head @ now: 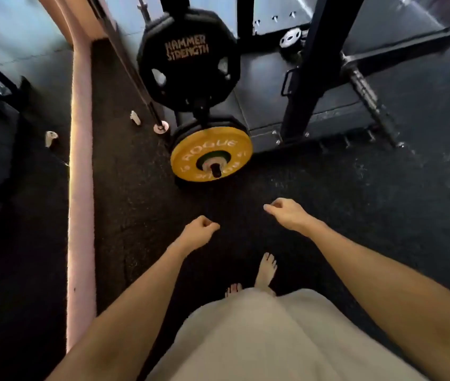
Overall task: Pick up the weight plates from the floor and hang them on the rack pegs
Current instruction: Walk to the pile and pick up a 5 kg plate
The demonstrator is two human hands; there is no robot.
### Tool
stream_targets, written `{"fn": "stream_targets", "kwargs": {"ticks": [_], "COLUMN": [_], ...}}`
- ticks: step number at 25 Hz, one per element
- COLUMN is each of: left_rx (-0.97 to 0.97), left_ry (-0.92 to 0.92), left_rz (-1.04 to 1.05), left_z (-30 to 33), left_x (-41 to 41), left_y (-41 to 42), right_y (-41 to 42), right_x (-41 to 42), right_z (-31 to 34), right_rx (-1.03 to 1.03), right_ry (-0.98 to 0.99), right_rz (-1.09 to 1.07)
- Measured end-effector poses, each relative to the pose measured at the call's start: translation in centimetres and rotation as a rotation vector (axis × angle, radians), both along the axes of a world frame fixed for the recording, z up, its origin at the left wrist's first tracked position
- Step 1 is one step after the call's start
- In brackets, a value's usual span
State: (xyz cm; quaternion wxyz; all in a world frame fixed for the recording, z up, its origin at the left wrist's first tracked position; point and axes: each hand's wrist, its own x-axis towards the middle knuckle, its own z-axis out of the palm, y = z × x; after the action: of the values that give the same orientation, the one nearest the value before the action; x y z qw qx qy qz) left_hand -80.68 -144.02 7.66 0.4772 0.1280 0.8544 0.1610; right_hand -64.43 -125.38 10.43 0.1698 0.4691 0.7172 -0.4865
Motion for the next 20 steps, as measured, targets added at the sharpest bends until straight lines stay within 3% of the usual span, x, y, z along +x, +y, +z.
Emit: {"fn": "stream_targets", "kwargs": {"ticks": [6, 10, 17, 20], "left_rx": [-0.161, -0.230, -0.289, -0.287], "left_ry": [-0.090, -0.111, -0.060, -0.039], "left_rz": [-0.328, -0.588, -1.105, -1.244], "left_z": [-4.8, -6.3, -6.9, -7.3], "left_x": [6.2, 10.0, 21.3, 27.1], "left_y": [-3.7, -2.2, 6.5, 11.4], "right_y": [-7.6, -11.3, -14.4, -14.4], "right_x": [13.2, 23.0, 37.8, 43.8], "right_z": [-5.8, -7.9, -9.2, -9.8], "right_rx": [-0.135, -0.144, -0.212, -0.237], "right_ry": [-0.158, -0.212, -0.179, -0.133], "right_rz": [-0.205, -0.499, -0.988, -1.104]}}
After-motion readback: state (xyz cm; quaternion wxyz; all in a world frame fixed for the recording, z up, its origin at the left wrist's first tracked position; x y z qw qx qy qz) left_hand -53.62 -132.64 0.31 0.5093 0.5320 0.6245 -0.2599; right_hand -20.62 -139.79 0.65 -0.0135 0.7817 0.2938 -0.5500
